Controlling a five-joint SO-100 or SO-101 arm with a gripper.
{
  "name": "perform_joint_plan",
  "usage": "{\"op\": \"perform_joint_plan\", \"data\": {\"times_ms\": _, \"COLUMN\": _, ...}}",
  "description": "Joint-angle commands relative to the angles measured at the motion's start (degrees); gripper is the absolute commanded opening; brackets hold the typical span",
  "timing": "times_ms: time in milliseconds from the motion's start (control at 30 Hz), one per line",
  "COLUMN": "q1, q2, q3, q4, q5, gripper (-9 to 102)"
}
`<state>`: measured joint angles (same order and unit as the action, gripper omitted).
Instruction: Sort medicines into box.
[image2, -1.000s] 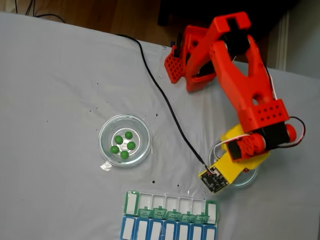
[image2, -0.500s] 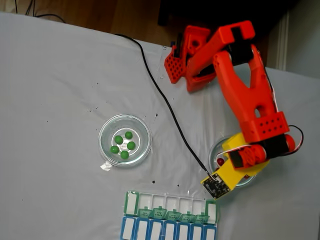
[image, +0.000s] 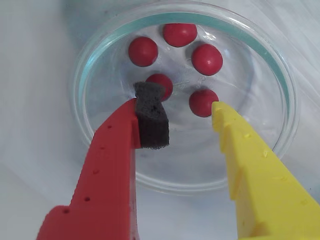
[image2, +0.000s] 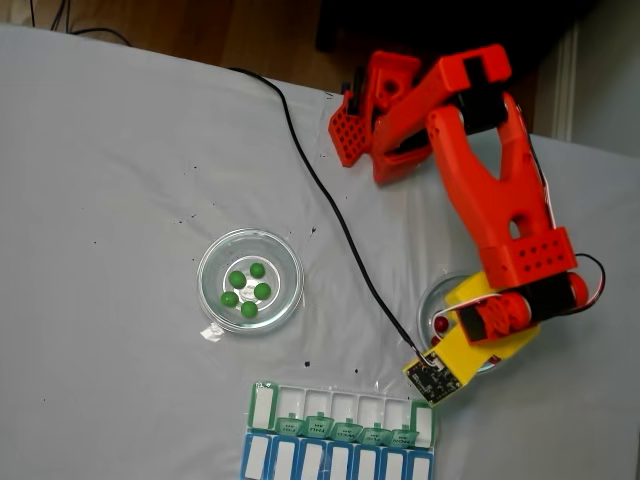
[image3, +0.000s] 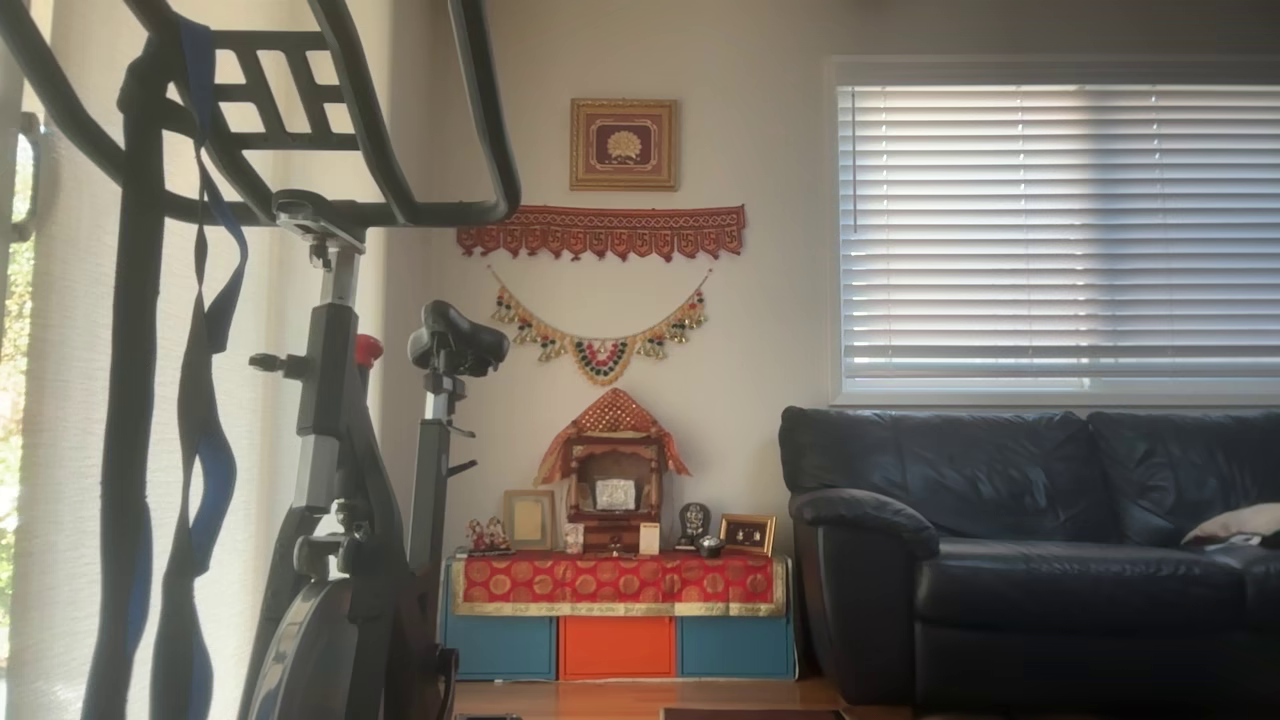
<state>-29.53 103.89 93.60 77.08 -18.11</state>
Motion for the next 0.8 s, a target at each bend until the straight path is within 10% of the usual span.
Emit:
{"op": "perform_joint_plan", "data": {"times_ms": 0, "q1": -1.14, "q2": 1.85, "q3": -1.05, "q4": -1.58, "q5": 0.18, "gripper": 18}}
{"op": "perform_joint_plan", "data": {"times_ms": 767, "q1": -2.11, "q2": -2.29, "q3": 3.43, "q4": -7.03, "q5": -1.76, "gripper": 22}}
